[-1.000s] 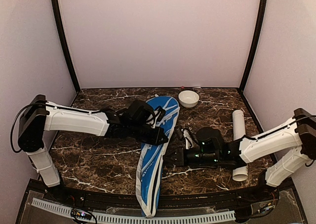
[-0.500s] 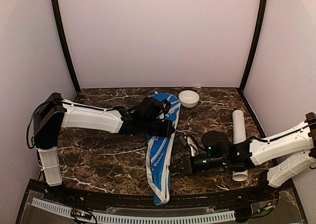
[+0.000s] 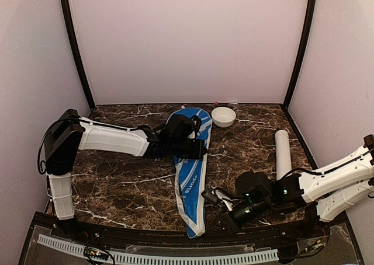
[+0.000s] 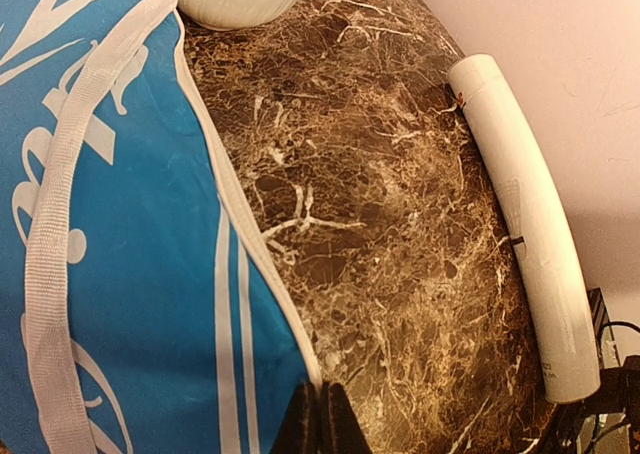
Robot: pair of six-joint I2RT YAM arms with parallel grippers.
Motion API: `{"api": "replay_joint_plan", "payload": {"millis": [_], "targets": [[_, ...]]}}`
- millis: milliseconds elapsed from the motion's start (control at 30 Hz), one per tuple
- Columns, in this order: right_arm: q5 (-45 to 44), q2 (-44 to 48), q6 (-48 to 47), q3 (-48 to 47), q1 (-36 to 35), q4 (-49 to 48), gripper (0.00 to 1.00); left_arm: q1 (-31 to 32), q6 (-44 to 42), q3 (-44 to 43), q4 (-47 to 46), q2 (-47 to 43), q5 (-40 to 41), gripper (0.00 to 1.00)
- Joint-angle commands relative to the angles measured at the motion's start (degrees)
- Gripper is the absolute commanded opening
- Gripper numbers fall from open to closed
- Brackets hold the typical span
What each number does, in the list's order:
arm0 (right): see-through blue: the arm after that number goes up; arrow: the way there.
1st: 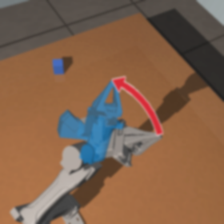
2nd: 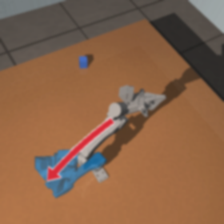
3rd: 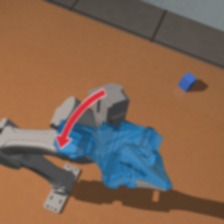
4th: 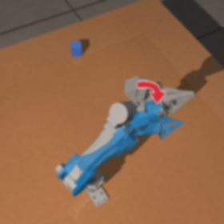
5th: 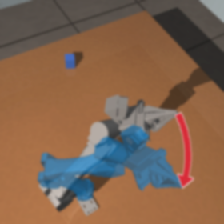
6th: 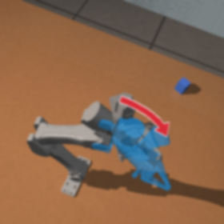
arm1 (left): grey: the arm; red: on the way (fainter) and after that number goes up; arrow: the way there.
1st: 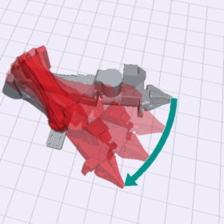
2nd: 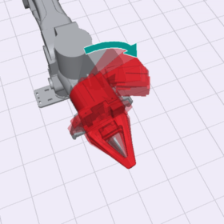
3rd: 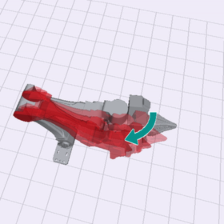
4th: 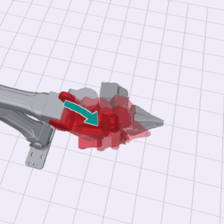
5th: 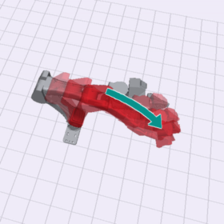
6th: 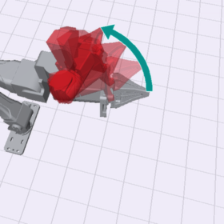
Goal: Pack up the badminton gear
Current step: Zip the zipper on the racket bag.
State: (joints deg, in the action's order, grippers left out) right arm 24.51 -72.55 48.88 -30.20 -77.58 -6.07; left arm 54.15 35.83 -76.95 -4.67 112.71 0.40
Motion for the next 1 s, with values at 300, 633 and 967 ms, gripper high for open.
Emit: {"api": "replay_joint_plan", "payload": {"millis": [300, 633, 967], "targets": [[6.3, 0.6, -2.8, -1.0, -3.6, 9.3, 0.00, -2.0, 0.3, -2.8, -5.0, 0.1, 3.6, 0.00], [-9.0, 8.1, 2.2, -1.6, -2.6, 19.6, 0.24, -2.4, -1.8, -3.5, -7.4, 0.6, -0.7, 0.48], [-15.5, 15.2, 1.7, -2.6, 2.9, 20.7, 0.78, -2.4, -8.5, 1.4, -8.7, -8.7, -3.1, 0.71]]}}
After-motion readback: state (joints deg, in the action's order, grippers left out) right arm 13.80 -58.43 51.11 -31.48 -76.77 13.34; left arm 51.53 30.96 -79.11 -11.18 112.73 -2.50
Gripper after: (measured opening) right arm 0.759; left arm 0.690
